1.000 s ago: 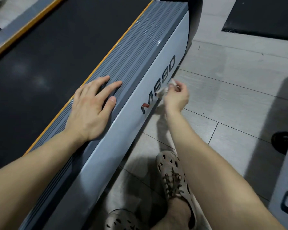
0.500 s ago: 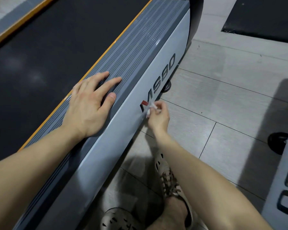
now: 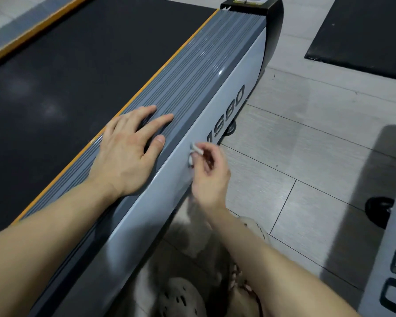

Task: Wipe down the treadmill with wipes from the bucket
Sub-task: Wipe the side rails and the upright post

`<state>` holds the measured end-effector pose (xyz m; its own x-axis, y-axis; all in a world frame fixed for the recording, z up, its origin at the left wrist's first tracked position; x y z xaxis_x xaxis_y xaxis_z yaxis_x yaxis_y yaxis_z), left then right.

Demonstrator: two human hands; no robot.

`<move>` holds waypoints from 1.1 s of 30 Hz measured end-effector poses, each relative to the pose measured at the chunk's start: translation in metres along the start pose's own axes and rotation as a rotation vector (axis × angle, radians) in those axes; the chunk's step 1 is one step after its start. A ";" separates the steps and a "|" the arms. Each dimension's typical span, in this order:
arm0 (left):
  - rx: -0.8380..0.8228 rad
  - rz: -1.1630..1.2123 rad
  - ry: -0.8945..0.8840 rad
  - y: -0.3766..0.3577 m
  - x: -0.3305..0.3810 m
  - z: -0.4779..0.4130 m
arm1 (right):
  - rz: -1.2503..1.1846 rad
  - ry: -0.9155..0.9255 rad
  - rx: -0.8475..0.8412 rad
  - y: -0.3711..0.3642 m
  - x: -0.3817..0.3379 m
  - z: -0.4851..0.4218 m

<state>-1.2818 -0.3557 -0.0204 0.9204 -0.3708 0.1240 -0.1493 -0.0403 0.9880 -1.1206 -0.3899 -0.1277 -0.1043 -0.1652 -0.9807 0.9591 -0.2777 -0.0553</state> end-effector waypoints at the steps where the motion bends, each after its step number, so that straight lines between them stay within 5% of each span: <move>1: -0.003 -0.001 -0.004 0.000 0.000 0.000 | -0.009 0.022 0.090 0.002 -0.018 -0.036; 6: -0.020 -0.014 0.007 0.002 0.002 0.000 | 0.037 0.022 0.327 -0.008 -0.052 -0.091; 12: -0.038 -0.017 0.008 0.003 0.002 0.001 | 0.087 0.327 -0.098 0.004 -0.031 0.020; 15: -0.047 -0.017 0.012 0.004 0.003 0.001 | 0.142 0.266 0.102 0.007 -0.046 -0.064; 18: -0.053 -0.016 0.013 0.005 0.003 0.001 | 0.107 -0.007 0.311 0.021 -0.057 -0.179; 21: -0.054 -0.011 0.011 0.006 0.004 0.001 | 0.086 -0.107 0.346 0.026 -0.060 -0.187; 23: -0.048 -0.003 0.010 0.006 0.005 0.002 | 0.061 0.022 0.232 0.014 -0.061 -0.114; 26: -0.049 0.008 0.007 0.007 0.005 0.001 | 0.095 0.214 -0.164 0.014 -0.050 0.008; 28: -0.049 0.006 -0.002 0.008 0.007 0.001 | 0.112 0.271 -0.246 0.020 -0.045 0.011; 33: -0.022 -0.009 -0.015 0.013 0.012 -0.008 | 0.091 -0.040 0.139 0.033 -0.048 -0.151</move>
<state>-1.2700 -0.3536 -0.0056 0.9163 -0.3841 0.1136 -0.1325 -0.0231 0.9909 -1.0444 -0.2482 -0.1105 -0.0317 -0.2327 -0.9720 0.9196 -0.3879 0.0628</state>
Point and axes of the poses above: each hand's wrist, its own z-axis away from the middle knuckle, its own y-axis out of the back of the hand, x = y × z, the point moved 1 cm from there along -z, towards the middle knuckle, and after that the axes turned 8 degrees about -y, right-handed, at the moved point
